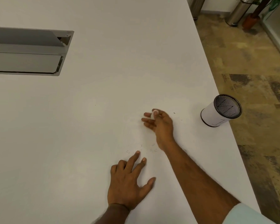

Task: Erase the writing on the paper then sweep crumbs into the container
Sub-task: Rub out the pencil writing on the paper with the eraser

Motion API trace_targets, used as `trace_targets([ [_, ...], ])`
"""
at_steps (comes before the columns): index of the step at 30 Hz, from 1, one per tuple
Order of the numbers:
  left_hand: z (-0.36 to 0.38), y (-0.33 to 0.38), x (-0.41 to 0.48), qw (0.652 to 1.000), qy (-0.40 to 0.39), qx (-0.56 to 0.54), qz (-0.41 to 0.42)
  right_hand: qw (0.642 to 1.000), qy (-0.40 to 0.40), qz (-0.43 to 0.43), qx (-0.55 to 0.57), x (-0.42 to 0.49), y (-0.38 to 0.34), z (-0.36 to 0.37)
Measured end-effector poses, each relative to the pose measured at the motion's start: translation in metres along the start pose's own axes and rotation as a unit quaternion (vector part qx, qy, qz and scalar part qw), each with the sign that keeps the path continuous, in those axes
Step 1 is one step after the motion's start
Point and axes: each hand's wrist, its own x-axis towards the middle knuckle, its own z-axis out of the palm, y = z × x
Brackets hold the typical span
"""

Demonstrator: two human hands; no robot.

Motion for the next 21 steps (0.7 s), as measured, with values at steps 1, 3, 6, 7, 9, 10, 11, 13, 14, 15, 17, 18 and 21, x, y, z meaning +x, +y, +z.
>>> trace_targets([
  [1,0.000,0.000,0.000,1.000,0.000,0.000,0.002,0.999,-0.041,0.033,-0.014,-0.011,0.005,0.004],
  [3,0.000,0.000,0.000,1.000,-0.008,0.004,0.005,0.983,-0.136,0.115,-0.055,-0.031,0.021,0.013],
  [6,0.001,-0.001,0.001,1.000,-0.015,0.009,0.002,0.975,-0.170,0.135,-0.052,-0.030,0.038,0.018],
  [7,0.001,-0.001,0.001,1.000,-0.014,0.007,0.002,0.981,-0.149,0.119,-0.027,-0.021,0.036,0.017],
  [9,0.002,-0.002,0.001,1.000,-0.010,0.006,0.004,0.994,-0.076,0.071,0.014,-0.002,0.023,0.013],
  [10,0.002,-0.001,0.000,1.000,-0.008,0.006,0.003,0.998,-0.035,0.047,0.029,0.008,0.015,0.008],
  [11,0.002,-0.001,0.000,1.000,-0.005,0.008,0.001,0.999,0.004,0.021,0.042,0.018,0.006,0.002],
  [13,0.001,-0.001,0.001,1.000,-0.003,0.012,-0.001,0.996,0.061,-0.024,0.060,0.033,-0.012,-0.012],
  [14,0.001,0.000,0.001,1.000,-0.001,0.013,-0.002,0.994,0.076,-0.037,0.066,0.038,-0.019,-0.020],
  [15,0.000,0.000,0.001,1.000,0.000,0.012,-0.003,0.993,0.082,-0.047,0.068,0.039,-0.025,-0.027],
  [17,0.000,0.000,0.001,1.000,0.001,0.011,-0.001,0.995,0.062,-0.051,0.054,0.030,-0.031,-0.030],
  [18,0.000,0.000,0.001,1.000,0.001,0.010,0.000,0.998,0.035,-0.043,0.037,0.020,-0.028,-0.028],
  [21,0.000,0.000,0.001,1.000,-0.001,0.007,0.002,0.994,-0.090,0.037,-0.055,-0.015,-0.003,-0.015],
])
